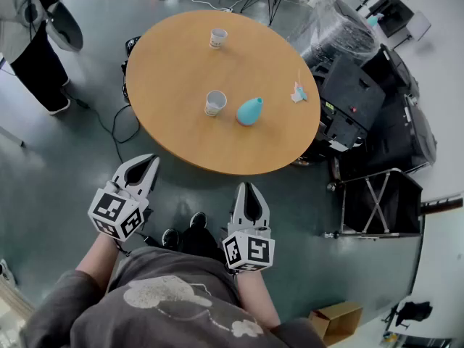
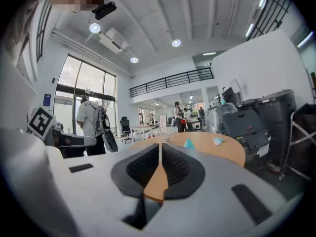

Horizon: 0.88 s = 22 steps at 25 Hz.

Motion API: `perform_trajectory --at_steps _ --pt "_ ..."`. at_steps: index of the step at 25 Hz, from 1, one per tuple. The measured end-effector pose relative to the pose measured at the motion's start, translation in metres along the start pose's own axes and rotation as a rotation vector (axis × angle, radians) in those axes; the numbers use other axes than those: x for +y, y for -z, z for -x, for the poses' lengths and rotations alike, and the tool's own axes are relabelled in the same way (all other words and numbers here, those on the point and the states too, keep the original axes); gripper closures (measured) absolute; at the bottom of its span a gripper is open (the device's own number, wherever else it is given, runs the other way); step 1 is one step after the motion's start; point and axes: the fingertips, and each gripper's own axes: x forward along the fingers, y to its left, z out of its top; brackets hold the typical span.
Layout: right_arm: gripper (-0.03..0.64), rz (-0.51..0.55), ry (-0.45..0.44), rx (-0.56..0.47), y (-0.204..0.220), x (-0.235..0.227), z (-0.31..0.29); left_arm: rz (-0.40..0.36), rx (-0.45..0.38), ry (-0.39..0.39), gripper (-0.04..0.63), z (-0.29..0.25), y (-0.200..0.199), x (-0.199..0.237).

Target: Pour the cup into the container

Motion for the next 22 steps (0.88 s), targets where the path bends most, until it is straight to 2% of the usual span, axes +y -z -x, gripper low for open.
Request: perform_trajectory --at_steps 7,13,22 --pt "0.623 0.0 -0.036 0.012 0.012 0.0 -0.034 -0.012 -0.01 -0.033 0.588 -0.017 -0.001 0.021" --pt "0.627 0.038 -0.063 0.016 0.016 -0.009 -0.077 0.015 -0.018 -0.069 0.588 -0.044 0.005 0.038" --pt "0.627 0.029 -0.117 0.045 0.019 -0.036 -0.17 -0.022 -0.02 -0.096 0.588 -0.127 -0.002 0.066"
